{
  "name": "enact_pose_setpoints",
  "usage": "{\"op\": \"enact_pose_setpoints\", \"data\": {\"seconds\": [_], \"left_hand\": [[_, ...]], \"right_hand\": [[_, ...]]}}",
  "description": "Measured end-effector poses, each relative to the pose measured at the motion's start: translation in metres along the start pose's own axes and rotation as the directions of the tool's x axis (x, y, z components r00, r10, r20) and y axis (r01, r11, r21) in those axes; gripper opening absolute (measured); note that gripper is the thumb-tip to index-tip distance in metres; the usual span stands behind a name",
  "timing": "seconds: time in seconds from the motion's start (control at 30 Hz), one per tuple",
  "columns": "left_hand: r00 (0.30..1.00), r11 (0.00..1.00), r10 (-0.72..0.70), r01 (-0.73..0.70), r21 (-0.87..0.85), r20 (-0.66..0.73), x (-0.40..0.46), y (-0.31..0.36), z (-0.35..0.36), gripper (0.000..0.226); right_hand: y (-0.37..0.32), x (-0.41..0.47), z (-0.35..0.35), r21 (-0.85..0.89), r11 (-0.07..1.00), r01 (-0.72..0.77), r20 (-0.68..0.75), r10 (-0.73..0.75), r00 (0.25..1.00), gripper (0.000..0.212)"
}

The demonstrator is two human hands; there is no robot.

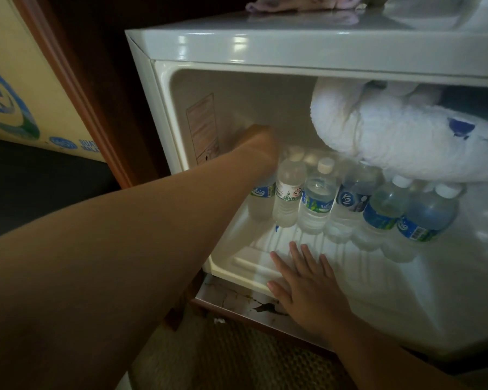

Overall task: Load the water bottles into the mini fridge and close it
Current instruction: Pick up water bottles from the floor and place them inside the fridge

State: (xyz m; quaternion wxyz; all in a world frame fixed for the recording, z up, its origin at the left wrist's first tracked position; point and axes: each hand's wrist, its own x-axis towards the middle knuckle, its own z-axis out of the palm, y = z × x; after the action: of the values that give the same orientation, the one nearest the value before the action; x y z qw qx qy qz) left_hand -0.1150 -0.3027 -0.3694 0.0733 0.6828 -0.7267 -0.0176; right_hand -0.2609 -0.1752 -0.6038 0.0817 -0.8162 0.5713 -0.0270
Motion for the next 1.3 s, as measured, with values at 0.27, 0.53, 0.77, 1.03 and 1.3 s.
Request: {"op": "enact_pose_setpoints", "data": {"seconds": [0.27, 0.53, 0.77, 1.03, 1.3], "left_hand": [[0.999, 0.998, -0.002, 0.004, 0.063, -0.035, -0.006, -0.006, 0.004, 0.03], [0.946, 0.958, 0.269, -0.282, -0.051, -0.181, -0.08, -0.034, -0.02, 0.044], [0.962, 0.662, 0.242, -0.07, -0.747, 0.125, -0.219, -0.119, -0.093, 0.033], [0.71, 0.433, -0.351, 0.701, -0.566, 0.611, -0.363, -0.277, -0.064, 0.024], [0.415, 0.283, -0.806, 0.897, -0.34, 0.423, -0.415, -0.36, 0.077, 0.032]], "right_hand": [[-0.002, 0.0, 0.0, 0.004, 1.0, -0.008, 0.012, 0.008, 1.0, 0.066], [-0.003, 0.002, 0.002, -0.113, 0.994, -0.012, -0.001, 0.012, 1.0, 0.071], [-0.01, 0.003, -0.011, -0.103, 0.994, -0.033, 0.117, 0.045, 0.992, 0.068], [-0.039, 0.0, -0.031, -0.116, 0.982, 0.146, -0.155, -0.163, 0.974, 0.046], [-0.232, -0.035, -0.001, 0.145, 0.725, 0.674, 0.246, -0.686, 0.685, 0.024]]}}
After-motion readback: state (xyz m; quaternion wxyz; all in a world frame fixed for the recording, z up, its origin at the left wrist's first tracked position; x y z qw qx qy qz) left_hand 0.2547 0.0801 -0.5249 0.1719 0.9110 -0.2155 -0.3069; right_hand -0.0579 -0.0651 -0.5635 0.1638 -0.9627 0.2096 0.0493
